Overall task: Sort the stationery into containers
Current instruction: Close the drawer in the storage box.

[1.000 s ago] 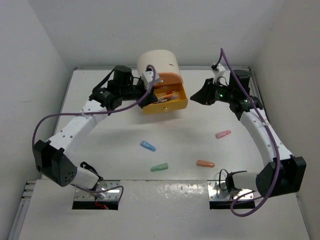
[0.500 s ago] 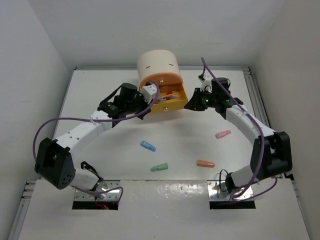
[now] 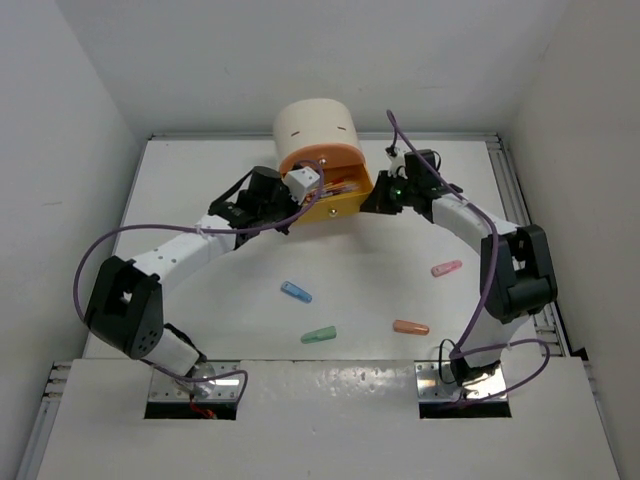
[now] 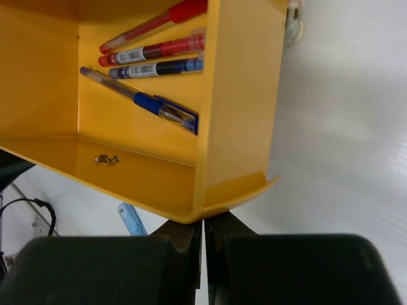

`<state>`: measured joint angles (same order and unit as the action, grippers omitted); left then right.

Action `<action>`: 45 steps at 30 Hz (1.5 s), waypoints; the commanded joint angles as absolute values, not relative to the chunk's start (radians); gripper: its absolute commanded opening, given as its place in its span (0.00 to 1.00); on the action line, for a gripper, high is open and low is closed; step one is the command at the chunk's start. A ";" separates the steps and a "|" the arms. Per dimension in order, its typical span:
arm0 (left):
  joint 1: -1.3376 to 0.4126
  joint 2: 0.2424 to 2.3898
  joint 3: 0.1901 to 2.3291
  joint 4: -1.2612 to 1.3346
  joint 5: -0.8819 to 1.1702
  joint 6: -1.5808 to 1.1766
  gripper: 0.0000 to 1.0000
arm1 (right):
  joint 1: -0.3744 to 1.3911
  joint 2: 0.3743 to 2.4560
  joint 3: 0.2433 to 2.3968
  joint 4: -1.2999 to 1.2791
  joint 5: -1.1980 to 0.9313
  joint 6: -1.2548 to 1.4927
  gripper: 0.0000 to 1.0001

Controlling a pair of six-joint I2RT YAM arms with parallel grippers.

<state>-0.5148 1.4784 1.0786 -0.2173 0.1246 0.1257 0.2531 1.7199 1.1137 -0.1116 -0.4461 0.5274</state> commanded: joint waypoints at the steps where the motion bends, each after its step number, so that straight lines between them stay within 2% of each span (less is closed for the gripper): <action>1: -0.492 1.494 1.155 -0.161 0.106 0.120 0.00 | 0.259 1.738 1.195 -0.035 -0.433 0.545 0.00; 18: -0.417 1.600 1.246 -0.077 0.049 0.160 0.00 | 0.270 1.848 1.314 -0.008 -0.442 0.542 0.00; 28: -0.364 1.664 1.273 0.029 0.094 0.127 0.00 | 0.270 1.910 1.344 0.060 -0.428 0.528 0.00; 34: -0.341 1.687 1.279 0.060 0.135 0.066 0.00 | 0.268 1.922 1.344 0.113 -0.397 0.560 0.13; 45: -0.299 1.704 1.296 0.101 0.192 -0.058 0.05 | 0.268 1.939 1.373 0.144 -0.321 0.597 0.13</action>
<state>-0.3122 1.6939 1.2495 0.0307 0.1749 -0.0147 0.2642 1.9324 1.3201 0.0772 -0.3580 0.5842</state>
